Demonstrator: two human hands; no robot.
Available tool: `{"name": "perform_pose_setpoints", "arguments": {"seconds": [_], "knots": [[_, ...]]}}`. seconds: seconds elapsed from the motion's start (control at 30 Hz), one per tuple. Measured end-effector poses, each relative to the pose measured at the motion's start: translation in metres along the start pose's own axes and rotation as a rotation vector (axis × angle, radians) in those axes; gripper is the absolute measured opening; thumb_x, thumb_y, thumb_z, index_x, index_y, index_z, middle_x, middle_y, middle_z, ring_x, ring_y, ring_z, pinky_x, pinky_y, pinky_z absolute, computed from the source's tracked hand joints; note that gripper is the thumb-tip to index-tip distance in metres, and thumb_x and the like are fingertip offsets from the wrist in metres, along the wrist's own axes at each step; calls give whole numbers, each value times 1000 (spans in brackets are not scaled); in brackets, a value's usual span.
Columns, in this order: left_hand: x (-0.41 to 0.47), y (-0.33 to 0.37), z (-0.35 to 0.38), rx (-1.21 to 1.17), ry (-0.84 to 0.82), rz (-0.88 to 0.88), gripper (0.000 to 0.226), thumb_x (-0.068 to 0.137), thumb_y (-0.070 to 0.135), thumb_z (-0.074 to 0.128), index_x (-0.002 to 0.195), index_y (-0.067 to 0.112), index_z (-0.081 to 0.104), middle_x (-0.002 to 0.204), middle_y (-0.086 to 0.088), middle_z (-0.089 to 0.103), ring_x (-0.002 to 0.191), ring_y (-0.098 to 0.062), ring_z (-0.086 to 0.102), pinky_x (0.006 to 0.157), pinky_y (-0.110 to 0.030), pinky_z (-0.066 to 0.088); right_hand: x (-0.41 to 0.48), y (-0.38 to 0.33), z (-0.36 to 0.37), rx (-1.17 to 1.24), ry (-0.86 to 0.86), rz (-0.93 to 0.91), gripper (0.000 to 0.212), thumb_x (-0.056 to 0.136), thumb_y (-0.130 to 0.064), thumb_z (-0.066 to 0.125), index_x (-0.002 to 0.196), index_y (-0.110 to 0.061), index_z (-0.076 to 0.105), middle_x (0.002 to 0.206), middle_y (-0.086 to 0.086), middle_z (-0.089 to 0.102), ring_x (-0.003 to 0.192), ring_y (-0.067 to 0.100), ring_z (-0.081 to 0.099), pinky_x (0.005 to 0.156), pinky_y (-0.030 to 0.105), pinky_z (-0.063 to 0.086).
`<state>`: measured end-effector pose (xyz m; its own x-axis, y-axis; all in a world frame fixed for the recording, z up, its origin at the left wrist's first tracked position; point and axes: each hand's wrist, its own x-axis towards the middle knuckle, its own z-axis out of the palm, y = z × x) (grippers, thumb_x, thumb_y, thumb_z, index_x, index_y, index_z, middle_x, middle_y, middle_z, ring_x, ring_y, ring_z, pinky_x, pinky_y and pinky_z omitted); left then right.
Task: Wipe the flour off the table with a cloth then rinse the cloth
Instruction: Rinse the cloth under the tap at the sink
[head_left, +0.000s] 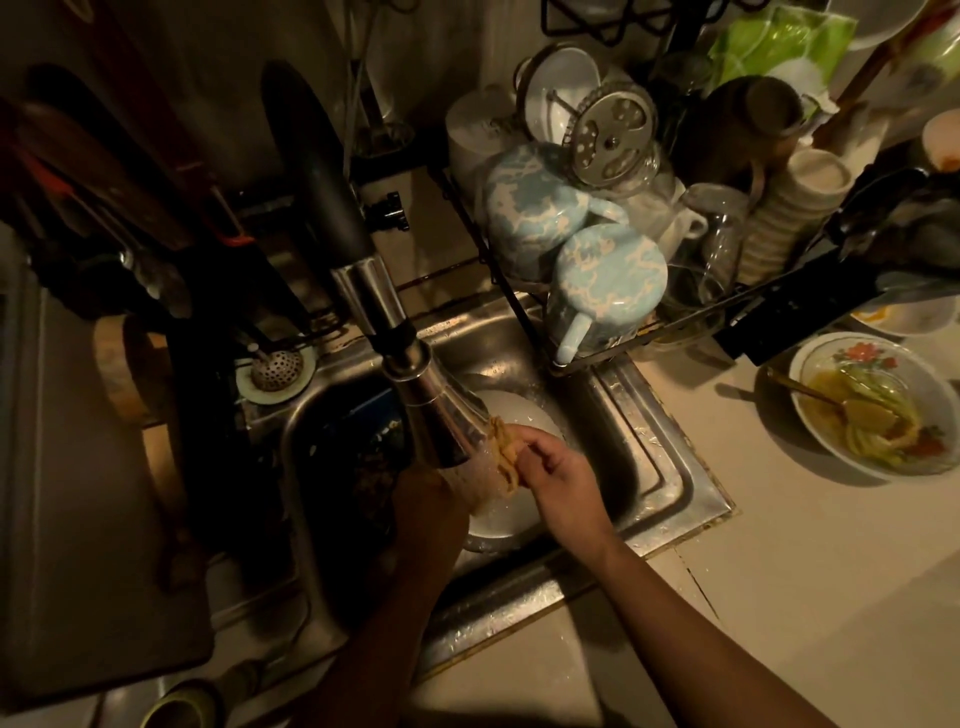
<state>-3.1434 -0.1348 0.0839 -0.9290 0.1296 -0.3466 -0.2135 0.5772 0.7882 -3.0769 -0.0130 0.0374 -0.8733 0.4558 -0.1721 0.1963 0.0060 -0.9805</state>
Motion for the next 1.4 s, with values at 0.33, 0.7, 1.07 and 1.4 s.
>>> {"name": "perform_pose_setpoints", "arguments": {"seconds": [0.33,0.7,1.07,1.4], "knots": [[1,-10,1,-7,-38,-27,44,84,-5,58,59,29,46,61,8,50,69,-21,54,72,-40,53,5,5,13,-111,164,-12,21,95,-11,64,90,-24,79,80,-12,75,73,6,69,73,34,58],[5,-13,6,-121,93,4,16,88,-8,53,93,-20,62,94,-36,64,91,-49,61,68,-36,47,-3,-6,28,-200,195,-106,21,94,-21,68,86,-39,74,69,-12,72,60,9,66,58,25,53],[11,-22,11,-222,146,24,32,82,-10,55,59,11,57,63,2,56,61,-19,53,68,-39,47,-4,0,23,-269,88,-57,16,93,-17,68,83,-16,80,67,0,70,54,12,57,55,22,43],[3,-40,17,-290,37,90,27,79,-15,60,76,9,73,74,1,73,75,-14,71,71,-43,59,-3,-4,19,-31,188,12,16,93,-8,68,92,-17,81,74,-14,75,62,-2,65,64,12,48]]}}
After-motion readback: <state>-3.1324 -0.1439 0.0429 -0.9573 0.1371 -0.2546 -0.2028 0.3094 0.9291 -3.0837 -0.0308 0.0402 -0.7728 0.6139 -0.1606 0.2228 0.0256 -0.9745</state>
